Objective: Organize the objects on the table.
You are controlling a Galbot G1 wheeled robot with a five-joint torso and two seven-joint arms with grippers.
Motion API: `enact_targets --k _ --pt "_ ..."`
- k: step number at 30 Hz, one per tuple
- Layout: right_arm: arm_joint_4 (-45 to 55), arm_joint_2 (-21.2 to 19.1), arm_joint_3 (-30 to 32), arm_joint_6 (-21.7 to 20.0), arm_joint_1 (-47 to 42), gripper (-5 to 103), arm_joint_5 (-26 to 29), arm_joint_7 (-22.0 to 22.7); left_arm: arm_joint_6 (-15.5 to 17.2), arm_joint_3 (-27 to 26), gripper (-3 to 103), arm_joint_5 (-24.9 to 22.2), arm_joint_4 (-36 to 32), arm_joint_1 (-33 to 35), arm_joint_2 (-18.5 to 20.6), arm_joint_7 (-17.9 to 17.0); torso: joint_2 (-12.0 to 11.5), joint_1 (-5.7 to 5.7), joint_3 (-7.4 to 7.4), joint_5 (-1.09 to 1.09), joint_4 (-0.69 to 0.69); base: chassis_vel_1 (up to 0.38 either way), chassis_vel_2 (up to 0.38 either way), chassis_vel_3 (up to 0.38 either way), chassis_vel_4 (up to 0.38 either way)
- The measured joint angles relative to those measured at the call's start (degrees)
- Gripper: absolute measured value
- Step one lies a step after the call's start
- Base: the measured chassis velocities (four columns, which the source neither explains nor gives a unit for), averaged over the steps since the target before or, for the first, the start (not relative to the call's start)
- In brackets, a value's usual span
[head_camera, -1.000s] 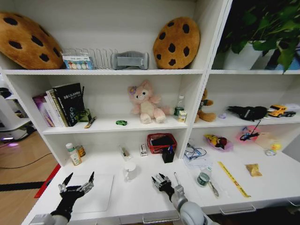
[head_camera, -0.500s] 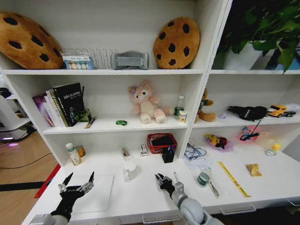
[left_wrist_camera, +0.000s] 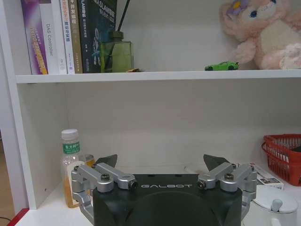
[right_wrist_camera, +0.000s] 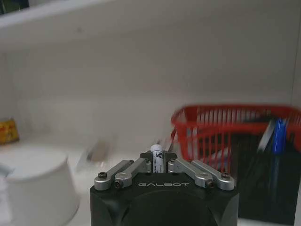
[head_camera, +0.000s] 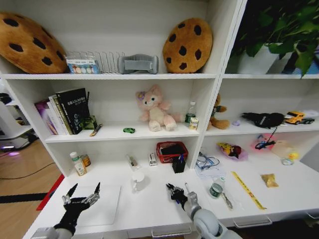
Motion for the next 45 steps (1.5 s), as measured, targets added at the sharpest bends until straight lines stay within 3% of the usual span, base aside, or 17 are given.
enact_targets --k 2,4,6,10,19,39,42,44,45 --pt "0.4 0.7 0.4 2.2 1.6 10 0.2 -0.4 0.0 0.0 100 0.0 0.0 0.0 0.0 0.0 0.0 0.0 0.0 -0.01 0.01 0.0 0.0 0.0 0.0" --pt "-3.5 2.5 2.2 12.0 7.7 10 -4.4 -0.5 0.0 0.0 100 0.0 0.0 0.0 0.0 0.0 0.0 0.0 0.0 -0.01 0.02 0.0 0.0 0.0 0.0" --pt "-9.5 4.4 4.0 18.9 11.7 10 -7.8 0.8 0.0 0.0 100 0.0 0.0 0.0 0.0 0.0 0.0 0.01 0.01 -0.01 0.02 0.0 0.0 0.0 0.0" --pt "-16.0 7.7 5.2 23.7 14.8 10 -11.7 1.6 0.0 0.0 100 0.0 0.0 0.0 0.0 0.0 0.0 0.01 0.0 -0.01 0.02 0.0 0.0 0.0 0.0" --pt "-23.6 13.1 5.1 28.0 19.7 10 -17.2 2.3 0.0 0.0 100 0.0 0.0 0.0 0.0 0.0 0.0 0.01 0.01 0.0 0.02 0.0 0.0 0.0 0.0" --pt "-30.4 14.6 6.4 32.0 22.4 7 -19.5 3.1 0.0 0.0 100 0.0 0.0 0.0 0.0 0.0 0.0 0.01 0.0 -0.01 0.02 0.0 0.0 0.0 0.0" --pt "-30.5 14.3 5.9 31.6 22.6 23 -19.4 2.4 0.0 0.0 100 0.0 0.0 0.0 0.0 0.0 0.0 0.0 0.0 -0.01 0.02 0.0 0.0 0.0 0.0" --pt "-30.4 14.2 5.8 31.5 22.7 23 -19.3 2.3 0.0 0.0 100 0.0 0.0 0.0 0.0 0.0 0.0 0.0 0.0 -0.01 0.02 0.0 0.0 0.0 0.0" --pt "-30.2 14.1 5.7 31.3 22.7 28 -19.1 2.2 0.0 0.0 100 0.0 0.0 0.0 0.0 0.0 0.0 0.01 0.0 0.0 0.02 0.0 0.0 0.0 0.0"
